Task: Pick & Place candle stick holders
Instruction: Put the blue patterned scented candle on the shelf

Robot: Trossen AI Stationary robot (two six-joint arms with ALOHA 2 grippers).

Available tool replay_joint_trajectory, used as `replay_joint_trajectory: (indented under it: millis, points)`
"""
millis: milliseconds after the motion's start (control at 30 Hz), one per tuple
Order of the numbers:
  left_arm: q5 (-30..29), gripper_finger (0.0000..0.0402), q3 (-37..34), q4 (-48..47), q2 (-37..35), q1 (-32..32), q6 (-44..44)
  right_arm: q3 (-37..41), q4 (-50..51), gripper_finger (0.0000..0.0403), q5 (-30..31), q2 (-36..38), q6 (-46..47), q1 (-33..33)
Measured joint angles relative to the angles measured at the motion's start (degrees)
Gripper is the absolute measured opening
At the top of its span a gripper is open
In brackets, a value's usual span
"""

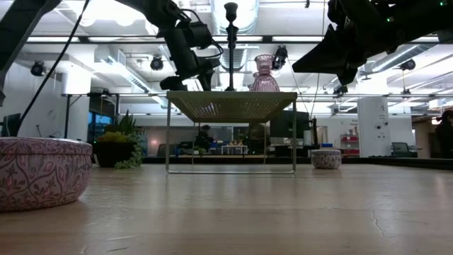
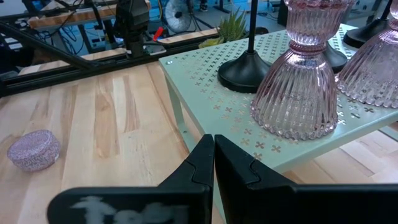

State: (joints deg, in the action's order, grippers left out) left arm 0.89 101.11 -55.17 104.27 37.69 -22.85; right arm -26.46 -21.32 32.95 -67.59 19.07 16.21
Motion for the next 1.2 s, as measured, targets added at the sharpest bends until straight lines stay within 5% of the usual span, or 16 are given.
replay_joint_trajectory:
  millis: [1200]
  points:
    - [-0.38, 0.0314, -4.82, 7.21, -0.02, -0.04, 0.72, 0.00, 0.00, 0.0008, 0.00, 0.00, 0.00, 0.02]
